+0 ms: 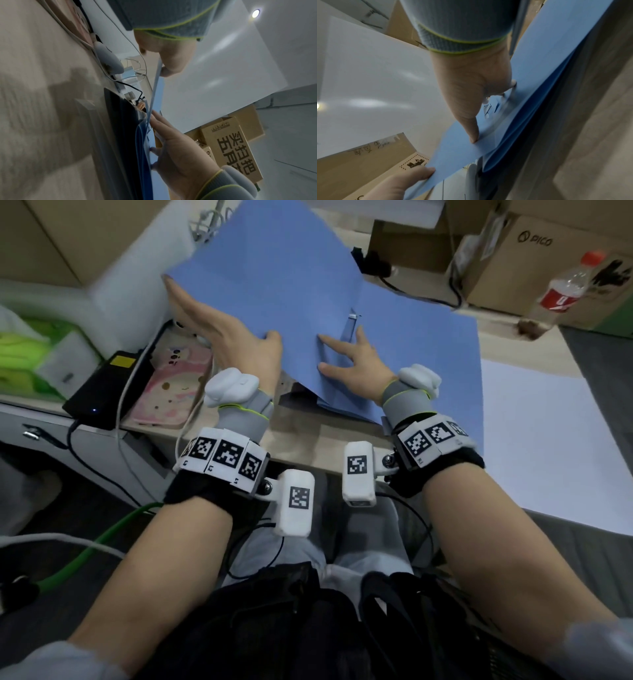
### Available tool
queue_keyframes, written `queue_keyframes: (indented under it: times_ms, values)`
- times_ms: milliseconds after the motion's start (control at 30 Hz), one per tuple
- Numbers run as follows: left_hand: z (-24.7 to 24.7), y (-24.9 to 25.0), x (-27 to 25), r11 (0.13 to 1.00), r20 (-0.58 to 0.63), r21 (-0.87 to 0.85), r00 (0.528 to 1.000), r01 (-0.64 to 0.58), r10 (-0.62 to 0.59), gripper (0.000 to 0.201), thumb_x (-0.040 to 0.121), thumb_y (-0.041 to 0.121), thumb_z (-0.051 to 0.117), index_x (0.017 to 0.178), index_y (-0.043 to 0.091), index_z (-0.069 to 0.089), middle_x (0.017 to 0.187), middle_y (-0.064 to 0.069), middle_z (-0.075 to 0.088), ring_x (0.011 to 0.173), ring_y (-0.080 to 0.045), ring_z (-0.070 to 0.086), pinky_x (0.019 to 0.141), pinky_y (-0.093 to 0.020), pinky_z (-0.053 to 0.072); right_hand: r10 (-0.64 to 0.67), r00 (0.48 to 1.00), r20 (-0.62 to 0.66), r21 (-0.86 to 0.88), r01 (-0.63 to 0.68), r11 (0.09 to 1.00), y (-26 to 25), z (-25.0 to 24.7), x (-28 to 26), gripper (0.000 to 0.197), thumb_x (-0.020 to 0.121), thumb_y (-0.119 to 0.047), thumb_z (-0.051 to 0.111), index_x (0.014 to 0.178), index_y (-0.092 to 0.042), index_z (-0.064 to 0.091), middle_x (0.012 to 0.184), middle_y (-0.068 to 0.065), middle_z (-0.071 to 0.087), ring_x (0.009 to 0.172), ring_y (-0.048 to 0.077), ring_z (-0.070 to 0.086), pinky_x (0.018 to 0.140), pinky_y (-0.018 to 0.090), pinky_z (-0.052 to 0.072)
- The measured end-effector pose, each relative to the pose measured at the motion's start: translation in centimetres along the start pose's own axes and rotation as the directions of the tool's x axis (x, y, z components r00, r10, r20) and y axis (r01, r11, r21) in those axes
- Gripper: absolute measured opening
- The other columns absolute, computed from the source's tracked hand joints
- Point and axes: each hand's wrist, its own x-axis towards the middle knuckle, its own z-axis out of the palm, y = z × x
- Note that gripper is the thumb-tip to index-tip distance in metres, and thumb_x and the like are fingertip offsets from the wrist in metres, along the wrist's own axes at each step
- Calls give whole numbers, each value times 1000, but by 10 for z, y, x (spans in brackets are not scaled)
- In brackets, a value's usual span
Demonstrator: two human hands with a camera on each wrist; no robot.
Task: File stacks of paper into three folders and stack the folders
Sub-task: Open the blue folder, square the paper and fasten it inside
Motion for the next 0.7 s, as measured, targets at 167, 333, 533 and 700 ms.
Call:
queue_keyframes:
  times_ms: [167, 333, 533, 700]
  values:
    - [-5, 2, -1, 871, 85, 491, 996, -35, -9, 101, 63, 28, 68, 149, 9, 17, 156, -28, -3, 145, -43, -3, 114, -59, 13, 42, 999, -7, -60, -43, 997, 9, 9, 11, 54, 91, -47, 54, 140, -46, 34, 160, 7, -3, 147, 33, 0, 113, 64, 2]
    - [5, 8, -2, 730, 350, 654, 935, -199, -59, 80, 72, 35, 66, 142, 12, 35, 156, -27, -9, 143, -46, -12, 109, -67, -7, 12, 998, -63, -7, -13, 1000, 12, 4, 8, 52, 87, -38, 63, 136, -40, 46, 160, 6, 4, 147, 28, 11, 114, 62, 6]
    - [34, 16, -2, 662, 613, 613, 788, -431, -55, 46, 83, 31, 54, 125, 12, 54, 155, -15, 21, 146, -37, -10, 112, -63, -7, -4, 984, -181, 189, 39, 981, 25, -7, 9, 61, 78, -14, 75, 134, -17, 52, 157, 7, 17, 142, 20, 27, 112, 25, 25]
    - [66, 12, 0, 720, 855, 356, 519, -595, 7, 30, 86, 15, 47, 114, 8, 57, 129, -8, 52, 136, -28, 29, 110, -45, 21, 139, 943, -303, 510, 37, 860, 39, -8, 20, 48, 80, 11, 60, 127, -1, 54, 150, 10, 34, 125, 25, 53, 100, 26, 45]
